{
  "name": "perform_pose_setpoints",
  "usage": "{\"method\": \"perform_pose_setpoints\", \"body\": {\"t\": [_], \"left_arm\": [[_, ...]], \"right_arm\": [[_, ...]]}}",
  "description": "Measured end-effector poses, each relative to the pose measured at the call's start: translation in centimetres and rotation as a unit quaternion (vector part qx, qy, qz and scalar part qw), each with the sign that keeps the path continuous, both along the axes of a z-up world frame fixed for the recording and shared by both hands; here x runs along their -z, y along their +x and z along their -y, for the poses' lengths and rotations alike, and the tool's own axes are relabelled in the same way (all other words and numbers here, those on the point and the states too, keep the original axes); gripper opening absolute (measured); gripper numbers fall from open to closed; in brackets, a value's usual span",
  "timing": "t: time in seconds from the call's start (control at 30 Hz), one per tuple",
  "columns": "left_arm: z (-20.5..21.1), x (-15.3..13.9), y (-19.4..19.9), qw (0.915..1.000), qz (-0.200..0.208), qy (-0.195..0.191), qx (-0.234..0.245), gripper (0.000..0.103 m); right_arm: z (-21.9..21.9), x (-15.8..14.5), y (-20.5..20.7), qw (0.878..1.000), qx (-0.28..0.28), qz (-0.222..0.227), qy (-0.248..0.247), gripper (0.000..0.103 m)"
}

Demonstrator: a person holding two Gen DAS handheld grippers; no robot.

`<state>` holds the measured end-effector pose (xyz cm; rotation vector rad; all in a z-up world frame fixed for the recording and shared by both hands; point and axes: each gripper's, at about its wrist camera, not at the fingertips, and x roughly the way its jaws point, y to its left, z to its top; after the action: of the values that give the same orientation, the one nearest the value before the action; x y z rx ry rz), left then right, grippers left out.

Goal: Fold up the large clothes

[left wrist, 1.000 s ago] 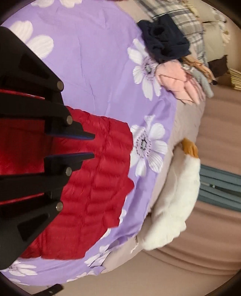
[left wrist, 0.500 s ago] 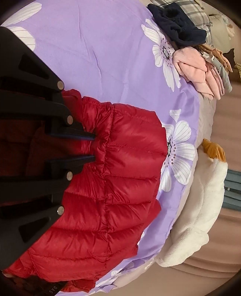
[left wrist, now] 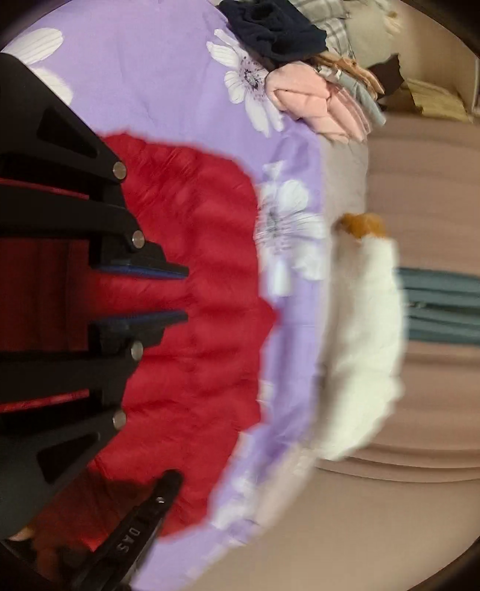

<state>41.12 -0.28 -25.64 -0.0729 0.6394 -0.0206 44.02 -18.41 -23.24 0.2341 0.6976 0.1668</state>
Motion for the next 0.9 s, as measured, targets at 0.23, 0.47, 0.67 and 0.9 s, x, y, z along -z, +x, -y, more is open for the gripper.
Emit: {"method": "perform_pose_setpoints", "body": {"t": [0.23,0.47,0.67,0.9], "left_arm": [[-0.3,3.8,2.6,0.9976,-0.066,-0.010,-0.014,0.018],[-0.6,3.0,2.2,0.9968,-0.075,-0.018,-0.020,0.020],[-7.5,-1.6,-6.1,0.9874,-0.068,-0.118,-0.080,0.059],[-16.6,-0.6,-20.2,0.9606,-0.093,-0.228,-0.128,0.071]], "right_arm": [[-1.0,4.3,1.7,0.998,0.013,-0.044,-0.031,0.000],[-0.4,3.7,1.4,0.999,0.007,-0.044,-0.005,0.000],[5.6,0.2,-5.1,0.997,0.018,-0.048,0.053,0.019],[14.6,-1.4,-19.3,0.991,0.095,-0.039,0.087,0.070]]}}
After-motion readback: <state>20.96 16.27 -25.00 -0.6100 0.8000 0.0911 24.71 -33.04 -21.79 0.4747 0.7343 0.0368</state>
